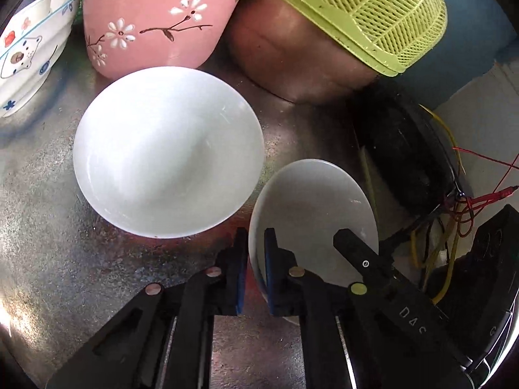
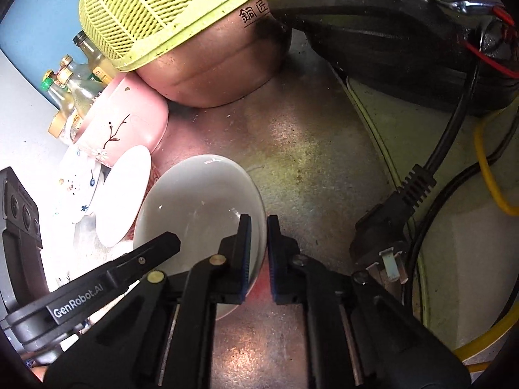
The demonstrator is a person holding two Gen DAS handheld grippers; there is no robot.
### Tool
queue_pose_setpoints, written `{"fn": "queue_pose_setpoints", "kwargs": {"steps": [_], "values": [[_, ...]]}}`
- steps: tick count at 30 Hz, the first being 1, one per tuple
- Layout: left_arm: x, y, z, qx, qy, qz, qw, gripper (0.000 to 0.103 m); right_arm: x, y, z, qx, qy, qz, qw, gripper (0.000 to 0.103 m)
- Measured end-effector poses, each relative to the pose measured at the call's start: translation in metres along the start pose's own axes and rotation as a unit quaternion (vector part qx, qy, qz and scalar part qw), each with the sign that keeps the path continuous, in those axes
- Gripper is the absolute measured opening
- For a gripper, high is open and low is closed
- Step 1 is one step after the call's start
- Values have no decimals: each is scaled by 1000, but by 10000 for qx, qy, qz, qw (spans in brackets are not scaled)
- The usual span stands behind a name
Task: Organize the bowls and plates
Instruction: 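Move both grippers to another red-patterned bowl and close on its rim, then lift the second red-patterned bowl with both grippers toward the stack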
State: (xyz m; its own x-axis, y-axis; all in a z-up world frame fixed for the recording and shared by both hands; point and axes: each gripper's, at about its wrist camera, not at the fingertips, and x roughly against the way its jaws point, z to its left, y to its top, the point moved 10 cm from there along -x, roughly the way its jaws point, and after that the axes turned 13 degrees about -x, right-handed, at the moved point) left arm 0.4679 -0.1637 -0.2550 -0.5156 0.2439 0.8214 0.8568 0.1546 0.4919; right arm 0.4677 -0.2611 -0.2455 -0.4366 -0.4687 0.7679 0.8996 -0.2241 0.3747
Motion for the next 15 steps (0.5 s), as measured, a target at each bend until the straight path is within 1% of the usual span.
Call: {"fn": "queue_pose_setpoints", "kwargs": {"steps": [7,11,15], "values": [[23,-10,-9,-178,-126,32,9998,8,32,-13,3,-57,3,-117,9999,9],[42,-23,-10,-322,-107,89,9994,8,49,-31,12,-67,45,-128,9999,9],[69,-35,-8,-476,-65,27,9988,8,67,-53,26,18,91,-171,9998,9]]}}
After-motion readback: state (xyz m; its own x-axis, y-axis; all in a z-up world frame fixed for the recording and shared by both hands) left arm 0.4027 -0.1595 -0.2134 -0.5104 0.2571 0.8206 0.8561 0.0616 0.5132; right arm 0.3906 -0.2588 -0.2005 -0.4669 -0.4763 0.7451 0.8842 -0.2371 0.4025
